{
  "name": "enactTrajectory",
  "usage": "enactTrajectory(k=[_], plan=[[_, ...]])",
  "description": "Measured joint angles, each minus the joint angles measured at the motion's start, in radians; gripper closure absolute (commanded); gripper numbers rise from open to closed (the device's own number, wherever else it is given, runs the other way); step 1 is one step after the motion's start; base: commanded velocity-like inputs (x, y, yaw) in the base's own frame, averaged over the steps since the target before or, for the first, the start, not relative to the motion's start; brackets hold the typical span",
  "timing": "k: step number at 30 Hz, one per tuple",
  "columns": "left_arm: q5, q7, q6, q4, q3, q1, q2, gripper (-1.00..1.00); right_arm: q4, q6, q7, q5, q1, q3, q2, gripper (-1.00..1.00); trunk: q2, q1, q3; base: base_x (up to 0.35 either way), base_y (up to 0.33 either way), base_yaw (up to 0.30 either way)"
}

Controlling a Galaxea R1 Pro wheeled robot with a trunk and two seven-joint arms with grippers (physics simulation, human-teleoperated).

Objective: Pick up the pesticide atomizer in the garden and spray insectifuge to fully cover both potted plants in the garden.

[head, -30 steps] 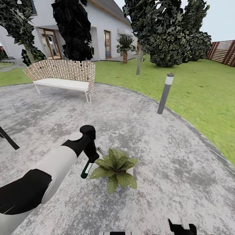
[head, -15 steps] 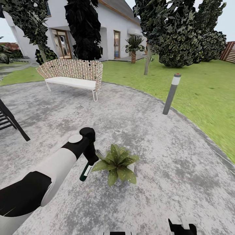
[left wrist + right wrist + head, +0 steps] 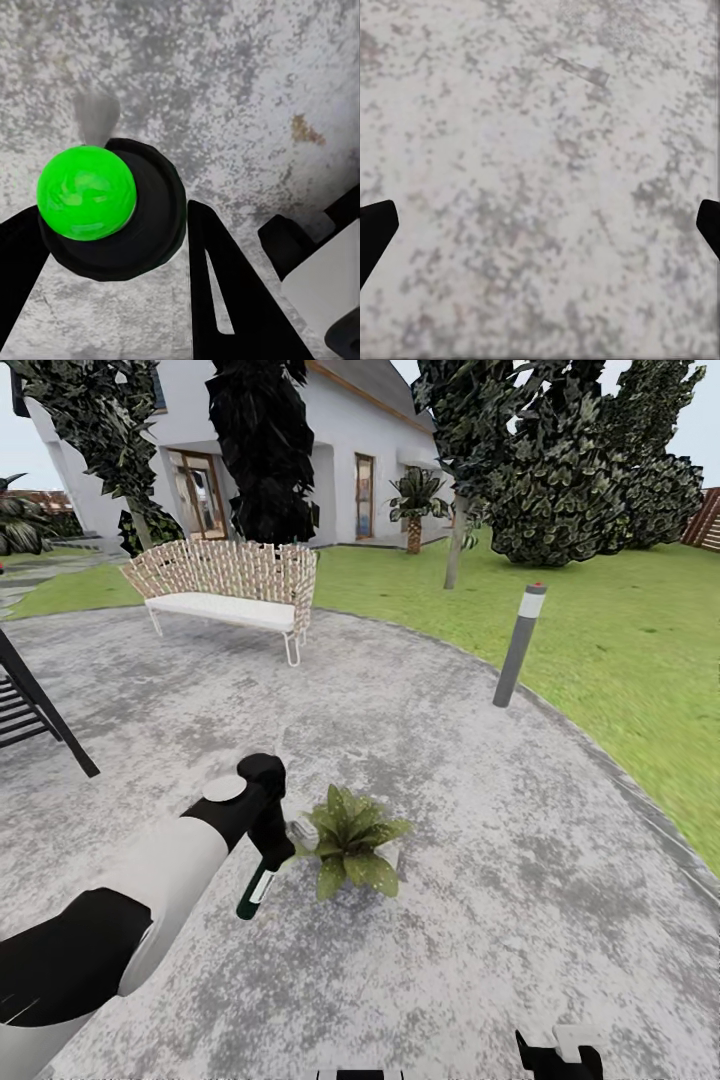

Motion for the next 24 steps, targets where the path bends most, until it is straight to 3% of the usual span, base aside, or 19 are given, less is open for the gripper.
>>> enactTrajectory(k=[3,5,7,8,9,11,12,14,15,17,19,20,22,24], plan=[[-0.004,0.0,0.004,0.0,0.001,0.03,0.009,1.0,0.0,0.0,0.0,0.001,0.0,0.0,0.0,-1.0,0.0,0.0,0.0,-0.004,-0.003,0.0],[-0.006,0.0,0.007,-0.002,0.003,0.057,0.044,1.0,0.0,0.0,0.0,0.001,0.0,0.001,0.0,-1.0,0.0,0.0,0.0,-0.001,0.0,0.0],[-0.005,0.0,0.008,-0.002,0.027,0.068,0.1,1.0,0.001,0.0,0.0,0.003,0.0,0.001,0.001,-1.0,0.0,0.0,0.0,0.0,0.0,0.0],[0.001,0.0,0.009,-0.005,0.08,0.071,0.137,1.0,0.001,0.0,0.0,0.003,0.0,0.002,0.001,-1.0,0.0,0.0,0.0,0.0,0.0,0.0],[0.007,0.0,0.009,-0.006,0.125,0.072,0.151,1.0,0.001,0.0,0.0,0.003,0.0,0.002,0.001,-1.0,0.0,0.0,0.0,0.0,0.0,0.0],[0.016,-0.001,0.007,-0.015,0.28,0.096,0.156,1.0,0.002,0.0,0.001,0.003,0.0,0.002,0.001,-1.0,0.0,0.0,0.0,0.0,0.0,0.0],[0.019,0.057,0.003,-0.017,0.351,0.121,0.135,1.0,0.002,0.0,0.001,0.003,0.0,0.002,0.002,-1.0,0.0,0.0,0.0,0.0,0.0,0.0],[0.032,0.154,-0.007,-0.022,0.399,0.198,0.079,1.0,0.002,0.0,0.002,0.003,0.0,0.001,0.002,-1.0,0.0,0.0,0.0,0.0,0.0,0.0],[0.069,0.17,-0.035,-0.028,0.405,0.236,0.072,1.0,0.002,0.0,0.002,0.003,0.0,0.002,0.002,-1.0,0.0,0.0,0.0,0.0,0.0,0.0],[0.212,0.212,-0.171,-0.045,0.434,0.301,0.08,1.0,0.001,0.0,0.002,0.003,0.0,0.002,0.002,-1.0,0.0,0.0,0.0,0.0,0.0,0.0],[0.313,0.314,-0.293,-0.054,0.507,0.345,0.109,1.0,0.003,0.001,0.003,0.004,0.0,0.002,0.002,-1.0,0.0,0.0,0.0,0.0,0.0,0.0],[0.347,0.352,-0.346,-0.051,0.542,0.361,0.122,1.0,0.003,0.001,0.003,0.005,0.0,0.003,0.002,-1.0,0.0,0.0,0.0,0.0,0.0,0.0],[0.376,0.389,-0.459,-0.046,0.58,0.394,0.137,1.0,0.002,0.001,0.007,0.016,0.0,0.012,0.002,-1.0,0.0,0.0,0.0,0.0,0.0,0.0],[0.382,0.4,-0.556,-0.044,0.591,0.429,0.146,1.0,-0.003,0.002,0.01,0.086,0.0,0.074,0.004,-1.0,0.0,0.0,0.0,0.0,0.0,0.0]])
